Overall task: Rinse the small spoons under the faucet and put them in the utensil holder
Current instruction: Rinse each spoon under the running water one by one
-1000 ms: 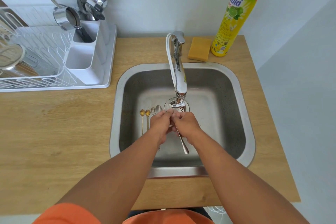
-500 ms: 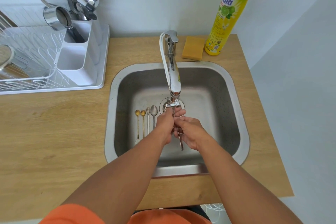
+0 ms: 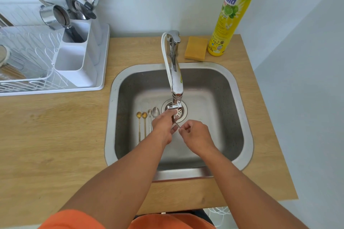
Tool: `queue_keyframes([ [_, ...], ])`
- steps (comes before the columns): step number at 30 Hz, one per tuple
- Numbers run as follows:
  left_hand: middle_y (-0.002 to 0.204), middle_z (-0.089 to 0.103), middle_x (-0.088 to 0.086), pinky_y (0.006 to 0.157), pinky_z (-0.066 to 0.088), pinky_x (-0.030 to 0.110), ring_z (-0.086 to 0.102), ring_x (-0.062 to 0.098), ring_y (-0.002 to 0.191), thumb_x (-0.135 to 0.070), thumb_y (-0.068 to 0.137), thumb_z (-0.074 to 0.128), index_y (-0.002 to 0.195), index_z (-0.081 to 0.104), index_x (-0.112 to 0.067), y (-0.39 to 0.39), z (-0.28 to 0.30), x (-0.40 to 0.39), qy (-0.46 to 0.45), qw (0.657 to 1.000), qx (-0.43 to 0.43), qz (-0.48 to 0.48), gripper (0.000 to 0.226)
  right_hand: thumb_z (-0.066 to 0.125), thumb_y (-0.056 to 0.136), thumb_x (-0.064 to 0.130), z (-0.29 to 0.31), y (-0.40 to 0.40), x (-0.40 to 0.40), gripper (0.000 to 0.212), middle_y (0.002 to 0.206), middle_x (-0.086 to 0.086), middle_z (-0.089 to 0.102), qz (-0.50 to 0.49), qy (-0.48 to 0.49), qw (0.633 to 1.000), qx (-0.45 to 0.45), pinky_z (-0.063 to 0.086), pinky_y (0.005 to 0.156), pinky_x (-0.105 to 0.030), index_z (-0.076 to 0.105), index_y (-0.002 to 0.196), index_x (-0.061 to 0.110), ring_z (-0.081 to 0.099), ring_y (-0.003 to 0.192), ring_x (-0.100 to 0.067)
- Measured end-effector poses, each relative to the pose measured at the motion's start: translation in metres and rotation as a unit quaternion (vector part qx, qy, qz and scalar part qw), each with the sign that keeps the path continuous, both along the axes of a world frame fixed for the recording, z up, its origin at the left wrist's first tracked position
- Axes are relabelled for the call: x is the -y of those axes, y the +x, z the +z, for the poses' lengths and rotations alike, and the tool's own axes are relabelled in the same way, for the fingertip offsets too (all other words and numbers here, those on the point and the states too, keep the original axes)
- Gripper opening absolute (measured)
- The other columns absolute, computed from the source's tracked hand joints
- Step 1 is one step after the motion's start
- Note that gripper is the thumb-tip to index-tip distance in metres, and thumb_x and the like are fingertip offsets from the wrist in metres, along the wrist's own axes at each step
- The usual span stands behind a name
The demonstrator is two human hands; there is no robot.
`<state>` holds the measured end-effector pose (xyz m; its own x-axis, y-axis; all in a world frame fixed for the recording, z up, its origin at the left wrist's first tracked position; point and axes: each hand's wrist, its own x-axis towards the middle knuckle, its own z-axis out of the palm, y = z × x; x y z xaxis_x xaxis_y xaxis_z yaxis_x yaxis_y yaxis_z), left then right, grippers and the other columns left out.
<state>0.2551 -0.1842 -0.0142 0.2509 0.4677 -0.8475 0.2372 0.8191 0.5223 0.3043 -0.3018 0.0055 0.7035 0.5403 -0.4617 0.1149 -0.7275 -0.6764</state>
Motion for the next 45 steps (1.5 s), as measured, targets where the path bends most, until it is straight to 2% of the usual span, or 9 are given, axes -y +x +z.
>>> queue_keyframes([
  [7,0.077,0.066,0.001,0.061,0.048,0.033,0.060,0.017,0.070,-0.022,0.103,0.050,0.079,0.063,-0.014,0.008,0.002,0.008,0.091,0.995,-0.028,-0.026,0.028,0.061,0.100,0.016,0.000,-0.011,-0.013,0.012,0.096,-0.006,0.070,0.069,-0.022,0.986,0.147,0.042,0.070,-0.032,0.072,0.095,0.013,0.064,0.090,-0.026],
  [9,0.073,0.057,0.001,0.055,0.037,0.030,0.051,0.016,0.065,-0.015,0.104,0.040,0.078,0.055,-0.015,0.010,0.004,0.006,0.087,0.995,-0.011,-0.040,0.030,0.065,0.099,0.020,-0.002,-0.013,-0.010,0.011,0.090,-0.002,0.070,0.036,-0.007,0.993,0.116,0.044,0.070,-0.032,0.070,0.090,0.014,0.065,0.087,-0.024],
  [13,0.088,0.079,0.002,0.072,0.056,0.031,0.075,0.013,0.075,-0.011,0.106,0.037,0.102,0.070,-0.010,0.009,0.002,0.001,0.097,0.994,-0.008,-0.053,0.034,0.074,0.095,0.029,-0.004,-0.012,-0.007,0.017,0.075,0.007,0.070,-0.058,0.031,0.998,-0.006,0.050,0.066,-0.031,0.070,0.083,0.018,0.064,0.071,-0.014],
  [17,0.091,0.083,-0.001,0.052,0.056,0.023,0.076,0.004,0.065,-0.018,0.105,0.060,0.106,0.074,-0.012,-0.003,0.003,0.001,0.059,0.998,0.014,-0.032,0.015,0.075,0.091,0.022,-0.004,-0.009,-0.019,0.013,0.075,0.008,0.073,-0.085,0.047,0.994,-0.053,0.049,0.065,-0.026,0.073,0.078,0.020,0.065,0.070,-0.011],
  [23,0.098,0.083,0.003,0.090,0.062,0.044,0.076,0.021,0.097,-0.046,0.110,0.044,0.110,0.078,-0.021,-0.016,0.008,0.004,0.004,0.996,0.047,-0.077,0.042,0.069,0.088,0.016,-0.005,0.004,-0.058,0.016,0.067,0.004,0.077,-0.116,0.043,0.983,-0.136,0.066,0.072,-0.036,0.076,0.073,0.015,0.078,0.072,-0.021],
  [30,0.071,0.075,-0.007,0.085,0.056,0.041,0.062,0.010,0.062,-0.036,0.111,0.038,0.107,0.074,-0.026,-0.024,0.008,-0.007,0.040,0.996,0.060,-0.061,0.038,0.068,0.089,0.015,-0.008,0.006,-0.080,0.018,0.097,-0.020,0.080,-0.125,0.113,0.952,-0.254,0.063,0.087,-0.059,0.074,0.102,0.003,0.078,0.093,-0.041],
  [34,0.080,0.076,-0.002,0.070,0.058,0.032,0.065,0.007,0.058,-0.030,0.108,0.046,0.105,0.074,-0.023,-0.025,0.006,-0.015,0.073,0.993,0.047,-0.081,0.029,0.068,0.091,0.015,-0.009,0.005,-0.071,0.013,0.090,-0.013,0.080,-0.119,0.132,0.959,-0.219,0.063,0.072,-0.043,0.072,0.100,0.007,0.075,0.076,-0.030],
  [38,0.097,0.084,0.000,0.083,0.063,0.035,0.079,0.016,0.094,-0.019,0.100,0.065,0.111,0.075,-0.019,-0.015,0.001,-0.022,0.116,0.989,0.049,-0.083,0.015,0.073,0.090,0.024,-0.007,0.006,-0.050,0.006,0.088,-0.002,0.076,-0.101,0.111,0.982,-0.114,0.058,0.074,-0.039,0.071,0.091,0.018,0.070,0.078,-0.019],
  [45,0.100,0.083,0.005,0.082,0.065,0.037,0.079,0.015,0.089,-0.011,0.101,0.063,0.105,0.075,-0.013,0.008,0.008,-0.019,0.115,0.991,0.018,-0.059,0.013,0.079,0.090,0.024,-0.012,-0.001,-0.022,0.010,0.081,0.007,0.072,-0.119,0.105,0.982,-0.100,0.052,0.068,-0.027,0.070,0.087,0.022,0.064,0.072,-0.010],
])
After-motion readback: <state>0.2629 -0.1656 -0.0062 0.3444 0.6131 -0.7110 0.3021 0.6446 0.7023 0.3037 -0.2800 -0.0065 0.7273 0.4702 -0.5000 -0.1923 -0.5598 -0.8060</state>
